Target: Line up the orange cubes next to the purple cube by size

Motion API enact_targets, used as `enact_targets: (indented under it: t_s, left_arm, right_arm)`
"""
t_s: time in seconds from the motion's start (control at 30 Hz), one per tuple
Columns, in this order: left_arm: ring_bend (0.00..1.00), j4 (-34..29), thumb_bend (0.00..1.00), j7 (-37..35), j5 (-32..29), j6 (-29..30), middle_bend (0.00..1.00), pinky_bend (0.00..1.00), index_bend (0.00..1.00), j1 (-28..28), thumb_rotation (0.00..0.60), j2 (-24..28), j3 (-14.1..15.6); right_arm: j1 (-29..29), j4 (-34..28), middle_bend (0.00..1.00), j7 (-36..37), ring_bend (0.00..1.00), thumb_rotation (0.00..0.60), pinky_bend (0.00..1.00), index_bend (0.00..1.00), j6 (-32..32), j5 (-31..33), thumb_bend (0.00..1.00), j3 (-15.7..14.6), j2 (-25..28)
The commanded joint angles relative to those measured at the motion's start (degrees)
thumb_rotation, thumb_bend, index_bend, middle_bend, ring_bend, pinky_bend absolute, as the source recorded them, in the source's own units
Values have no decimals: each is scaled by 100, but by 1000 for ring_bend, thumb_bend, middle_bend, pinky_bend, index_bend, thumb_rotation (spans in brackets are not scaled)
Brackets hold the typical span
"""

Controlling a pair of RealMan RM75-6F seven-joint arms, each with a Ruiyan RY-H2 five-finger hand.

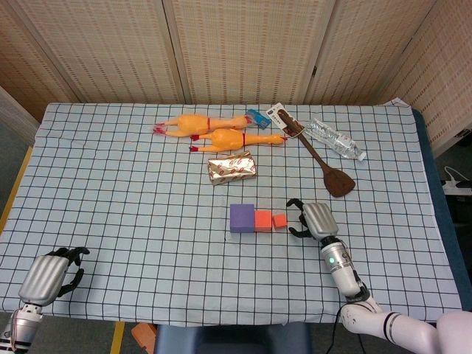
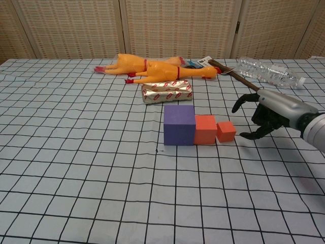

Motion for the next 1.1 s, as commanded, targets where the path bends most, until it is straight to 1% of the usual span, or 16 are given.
enact_targets:
  t_s: [0.03, 0.07, 0.2, 0.43, 0.5, 0.6, 0.83, 1.1]
  left_arm:
    - [401, 1, 448, 5, -4, -10, 499, 553, 360, -3, 600, -3, 1]
    - [401, 0, 449, 11, -6, -16, 499, 553, 360, -5, 600, -3, 2]
    - [402, -5, 448, 21, -3, -20, 500, 553, 360, -7, 600, -6, 5]
    - [402, -9, 448, 15, -7, -17, 500, 553, 360, -4, 600, -4, 4]
    - [403, -9, 448, 8, -3, -13, 500, 553, 360, -5, 600, -3, 2]
    - [404, -8, 448, 4, -1, -7, 500, 553, 360, -3, 600, -1, 2]
    - [403, -5, 448, 2, 4, -3, 500, 553, 360, -2, 600, 2, 4]
    - [403, -13, 449, 0, 5, 1, 500, 553, 360, 1, 600, 4, 5]
  right_arm:
    - [-57, -324, 981, -552, 971, 600, 947, 392, 93, 316, 241, 49, 176]
    - [-60, -420, 981, -656, 971, 600, 947, 411, 85, 413, 268, 70, 207]
    - [-40, -717, 982, -839, 972, 600, 947, 497, -69, 716, 442, 116, 333]
    - [47, -914, 984, -1051, 973, 600, 948, 528, -291, 1091, 695, 119, 397]
    - [78, -935, 985, -1087, 974, 600, 951, 529, -355, 1188, 729, 115, 395]
    - [112, -972, 989, -1073, 979, 600, 955, 529, -452, 1329, 750, 121, 388]
    - [146, -970, 993, -937, 983, 600, 957, 505, -551, 1420, 756, 136, 365]
    - [153, -772, 996, -532, 983, 600, 957, 476, -626, 1196, 757, 68, 282]
